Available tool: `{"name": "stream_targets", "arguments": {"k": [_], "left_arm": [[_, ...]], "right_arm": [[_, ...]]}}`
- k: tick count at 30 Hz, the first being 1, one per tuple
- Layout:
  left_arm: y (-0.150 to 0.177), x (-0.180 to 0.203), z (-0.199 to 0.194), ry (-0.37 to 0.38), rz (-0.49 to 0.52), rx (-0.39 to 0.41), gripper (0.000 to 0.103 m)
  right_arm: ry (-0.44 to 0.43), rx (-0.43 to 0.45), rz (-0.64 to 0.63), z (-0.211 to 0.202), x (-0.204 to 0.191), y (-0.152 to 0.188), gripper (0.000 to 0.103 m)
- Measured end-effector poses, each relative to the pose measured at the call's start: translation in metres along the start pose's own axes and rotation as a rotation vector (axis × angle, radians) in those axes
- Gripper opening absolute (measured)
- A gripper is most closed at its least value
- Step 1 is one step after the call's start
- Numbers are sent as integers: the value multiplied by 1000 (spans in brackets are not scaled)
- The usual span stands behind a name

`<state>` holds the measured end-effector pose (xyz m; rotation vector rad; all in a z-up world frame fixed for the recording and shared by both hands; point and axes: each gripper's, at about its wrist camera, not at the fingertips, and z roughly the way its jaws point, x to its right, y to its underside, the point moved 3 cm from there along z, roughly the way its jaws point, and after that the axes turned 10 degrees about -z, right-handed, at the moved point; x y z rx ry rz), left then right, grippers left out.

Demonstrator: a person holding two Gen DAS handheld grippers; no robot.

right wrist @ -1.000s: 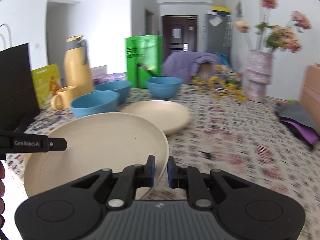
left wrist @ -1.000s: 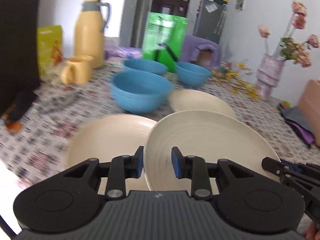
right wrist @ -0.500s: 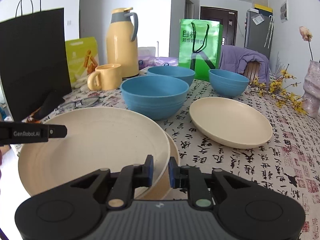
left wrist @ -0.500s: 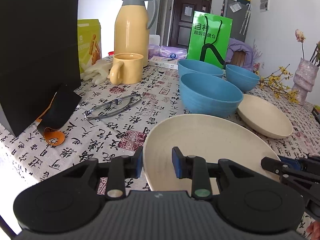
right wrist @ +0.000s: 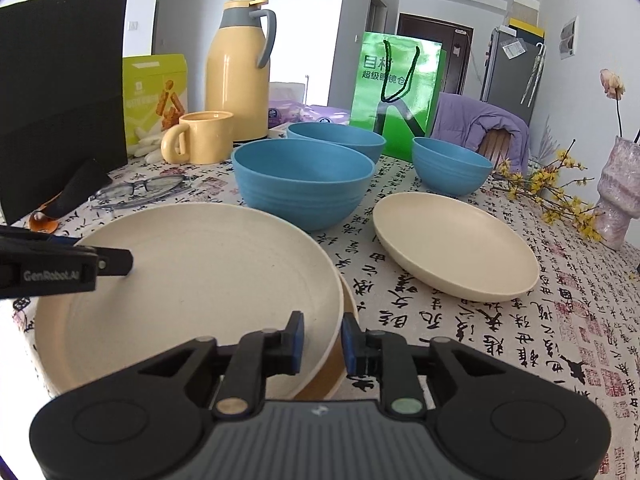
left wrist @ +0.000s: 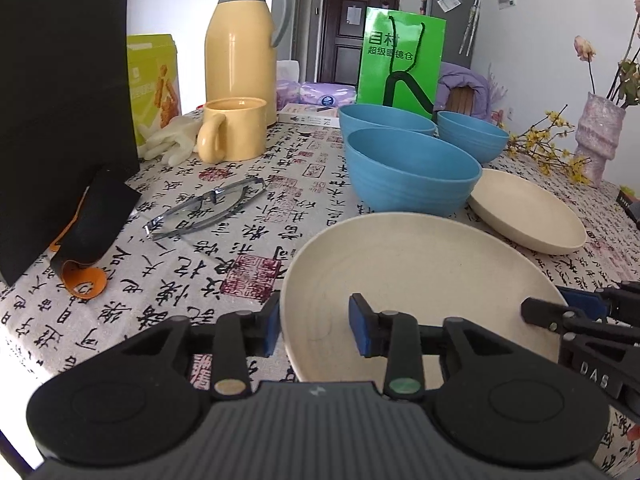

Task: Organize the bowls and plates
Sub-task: 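Carry the plate with the left gripper while the right gripper carries its plate toward the bowls, then lower the plates onto the placed plates and open both grippers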

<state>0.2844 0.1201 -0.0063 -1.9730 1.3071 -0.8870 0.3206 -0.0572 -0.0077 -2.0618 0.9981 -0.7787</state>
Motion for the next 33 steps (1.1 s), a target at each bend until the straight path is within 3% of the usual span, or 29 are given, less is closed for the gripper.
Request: {"name": "stream_targets", "arguments": {"k": [7, 9, 11, 20, 25, 28, 30, 32, 33], "left_arm": [[0, 2, 0, 18, 22, -1, 39], [-1, 4, -2, 29, 38, 7, 40], [-1, 7, -5, 34, 50, 18, 41], [-1, 17, -34, 63, 76, 66, 41], [14, 29, -64, 154, 102, 99, 46], [31, 44, -80, 196, 132, 107, 51], [42, 55, -88, 225, 144, 113, 60], [54, 66, -96, 242, 154, 127, 79], [60, 71, -100, 252, 163, 138, 79]], "right_arm": [[-6, 8, 13, -6, 4, 0, 28], [17, 24, 17, -11, 7, 0, 41], [19, 36, 32, -15, 11, 0, 44], [29, 97, 71, -45, 29, 5, 44], [46, 148, 64, -76, 39, 20, 47], [66, 171, 64, -97, 45, 37, 54], [71, 184, 57, -111, 48, 52, 56], [84, 184, 42, -124, 51, 68, 57], [96, 183, 40, -130, 52, 76, 58]]}}
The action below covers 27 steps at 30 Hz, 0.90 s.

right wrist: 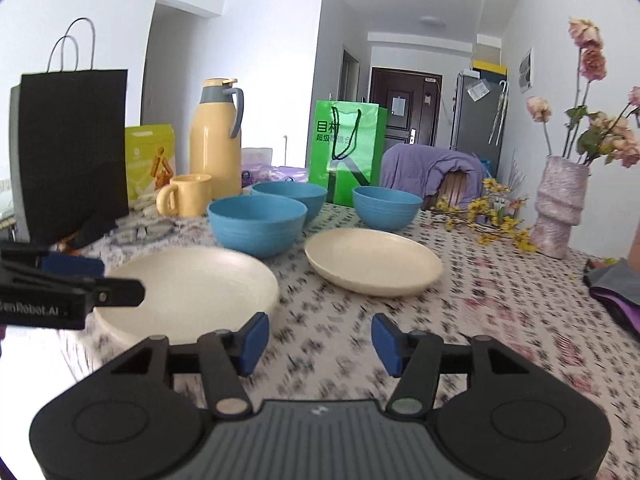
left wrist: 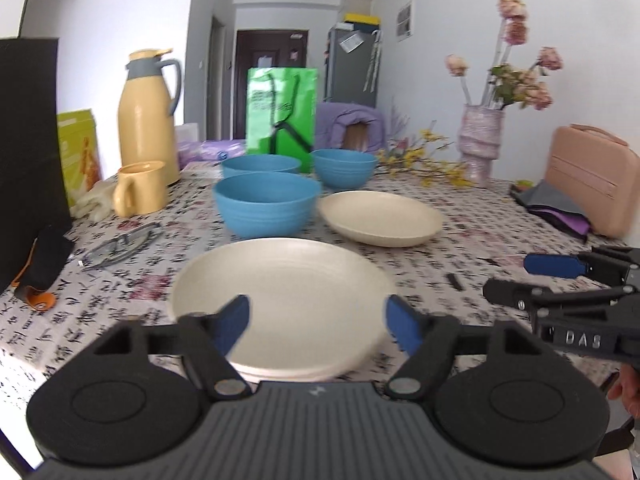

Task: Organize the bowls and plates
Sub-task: 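Lower the plates onto the placed plates and open both grippers, then reach the left gripper toward a cream plate while the right gripper approaches another plate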

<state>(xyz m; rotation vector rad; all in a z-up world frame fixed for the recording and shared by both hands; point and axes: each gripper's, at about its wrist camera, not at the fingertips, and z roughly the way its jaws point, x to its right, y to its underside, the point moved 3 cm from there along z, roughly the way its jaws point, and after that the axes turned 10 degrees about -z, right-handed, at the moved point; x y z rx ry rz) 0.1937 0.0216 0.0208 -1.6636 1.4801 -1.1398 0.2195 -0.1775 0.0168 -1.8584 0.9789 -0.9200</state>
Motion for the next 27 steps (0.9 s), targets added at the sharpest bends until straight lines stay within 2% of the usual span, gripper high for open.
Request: {"name": "stream_targets", "arguments": {"k": [7, 11, 20, 27], "left_arm": [[23, 39, -6, 52, 14, -17, 82], [30, 50, -6, 48, 30, -35, 87], [21, 50, 6, 31, 37, -40, 89], [2, 53, 38, 36, 25, -53, 89]], "right_arm": [[34, -32, 44, -41, 18, 44, 60], [67, -24, 86, -52, 30, 59, 69], [74, -19, 138, -38, 44, 60, 70], [69, -46, 144, -10, 57, 51, 70]]}}
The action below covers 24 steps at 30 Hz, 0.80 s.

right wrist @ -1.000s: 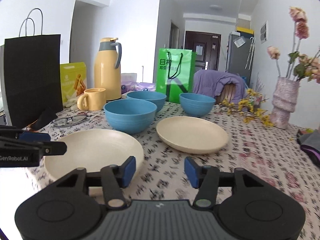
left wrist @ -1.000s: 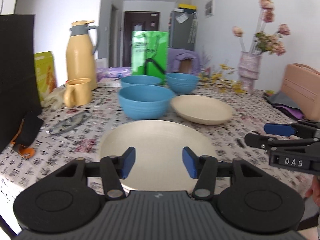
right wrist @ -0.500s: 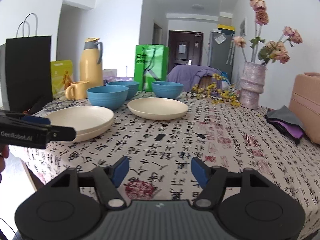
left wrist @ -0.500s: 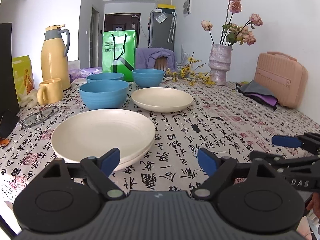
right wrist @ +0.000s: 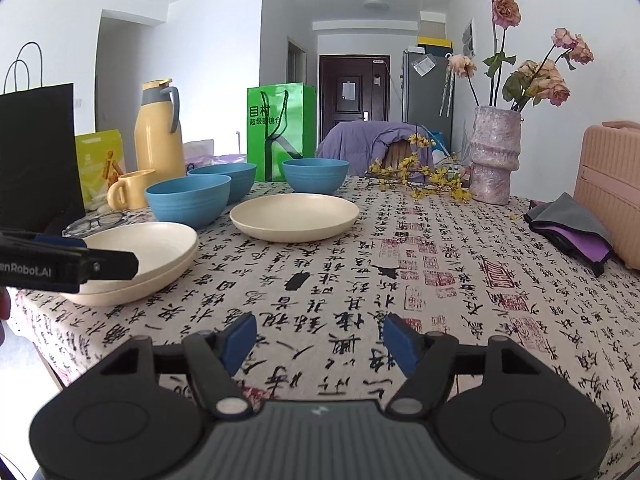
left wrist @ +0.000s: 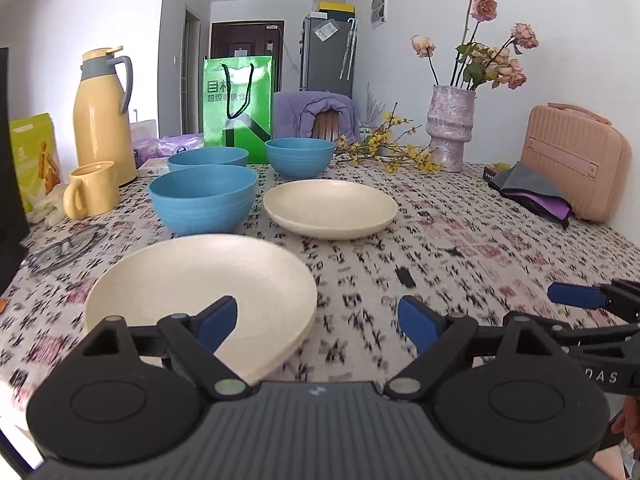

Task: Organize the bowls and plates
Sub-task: 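Reach the left gripper toward a cream plate while the right gripper approaches another plate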

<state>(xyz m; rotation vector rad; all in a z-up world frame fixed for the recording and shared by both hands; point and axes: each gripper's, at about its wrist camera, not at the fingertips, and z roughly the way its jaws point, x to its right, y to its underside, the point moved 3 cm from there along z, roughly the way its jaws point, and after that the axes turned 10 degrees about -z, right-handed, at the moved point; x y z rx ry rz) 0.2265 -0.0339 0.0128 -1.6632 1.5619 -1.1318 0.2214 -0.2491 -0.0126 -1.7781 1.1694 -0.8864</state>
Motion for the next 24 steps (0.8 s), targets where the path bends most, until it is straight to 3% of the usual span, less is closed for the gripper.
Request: {"name": "stream_targets", "arguments": {"k": [5, 12, 18, 24], "left_arm": [[-31, 3, 38, 19, -15, -27, 88], [-77, -1, 124, -18, -104, -149, 80], [-100, 5, 189, -106, -30, -179, 79], [-107, 0, 227, -122, -33, -224, 75]], "right_arm": [[-4, 6, 19, 31, 19, -24, 70], [-34, -29, 55, 107, 55, -67, 70], [-91, -100, 103, 188, 75, -93, 68], [-102, -160, 133, 253, 80, -104, 56]]}}
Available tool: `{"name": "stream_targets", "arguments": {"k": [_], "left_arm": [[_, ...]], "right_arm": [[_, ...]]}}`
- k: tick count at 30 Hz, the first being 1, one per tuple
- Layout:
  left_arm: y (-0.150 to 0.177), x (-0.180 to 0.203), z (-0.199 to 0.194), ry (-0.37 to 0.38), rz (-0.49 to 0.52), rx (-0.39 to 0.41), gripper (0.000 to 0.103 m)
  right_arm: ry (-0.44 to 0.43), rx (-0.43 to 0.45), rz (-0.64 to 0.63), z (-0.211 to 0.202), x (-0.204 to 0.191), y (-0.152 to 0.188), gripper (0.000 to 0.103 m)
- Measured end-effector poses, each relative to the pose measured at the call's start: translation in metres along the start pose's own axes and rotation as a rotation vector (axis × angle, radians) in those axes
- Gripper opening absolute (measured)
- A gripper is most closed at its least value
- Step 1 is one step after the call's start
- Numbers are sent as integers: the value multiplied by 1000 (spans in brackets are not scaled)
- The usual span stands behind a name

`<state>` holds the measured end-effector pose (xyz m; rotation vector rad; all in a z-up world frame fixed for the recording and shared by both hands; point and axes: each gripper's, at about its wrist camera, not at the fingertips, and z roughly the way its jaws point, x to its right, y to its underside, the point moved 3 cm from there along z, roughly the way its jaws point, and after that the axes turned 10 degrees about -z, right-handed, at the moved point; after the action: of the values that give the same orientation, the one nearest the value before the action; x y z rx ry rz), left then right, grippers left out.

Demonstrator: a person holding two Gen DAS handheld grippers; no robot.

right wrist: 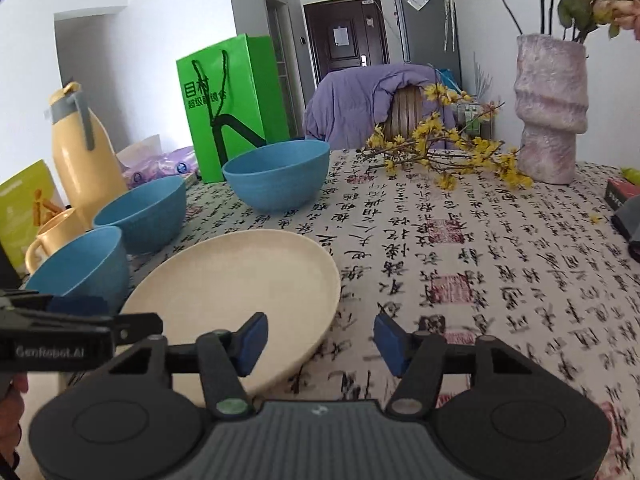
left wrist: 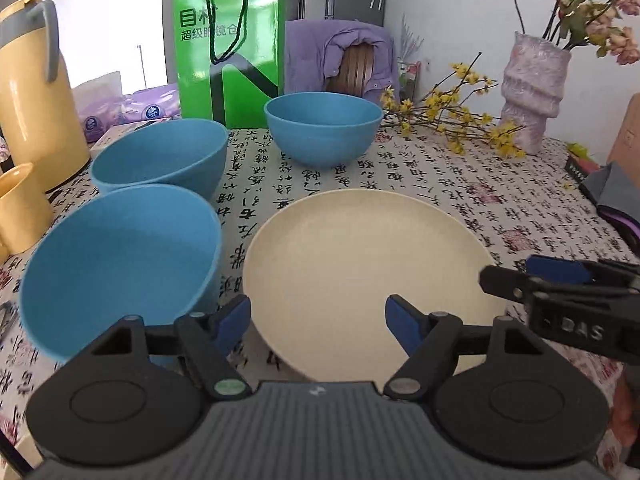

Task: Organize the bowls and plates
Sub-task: 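Reach the left gripper toward a cream plate while the right gripper approaches another plate, then grasp a cream plate rim with the left gripper while the right gripper grasps another plate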

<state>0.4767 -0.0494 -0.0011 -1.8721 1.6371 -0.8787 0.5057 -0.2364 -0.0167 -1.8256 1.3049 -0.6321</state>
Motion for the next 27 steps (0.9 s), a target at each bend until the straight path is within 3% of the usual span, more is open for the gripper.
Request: {"name": "stream_targets", "arguments": {"k": [2, 7, 9, 14, 17, 23, 27], "left_arm": [[-2, 2, 5, -9, 22, 5, 72], [0, 7, 19, 2, 32, -33, 55], [2, 7, 24, -11, 32, -44, 49], [3, 1, 32, -5, 2, -90, 19], [2, 3, 30, 15, -2, -90, 10], [-1, 20, 12, 56, 19, -40, 6], [5, 24, 8, 31, 41, -32, 8]], "right_arm": [[-5, -13, 0, 14, 1, -3, 54], [-20, -41, 16, 34, 0, -1, 37], [-16, -50, 21, 38, 0, 0, 22], [-2, -43, 16, 39, 1, 1, 14], [-3, -34, 25, 33, 3, 1, 12], [21, -4, 2, 11, 4, 2, 9], [53, -19, 32, 0, 20, 12, 8]]}}
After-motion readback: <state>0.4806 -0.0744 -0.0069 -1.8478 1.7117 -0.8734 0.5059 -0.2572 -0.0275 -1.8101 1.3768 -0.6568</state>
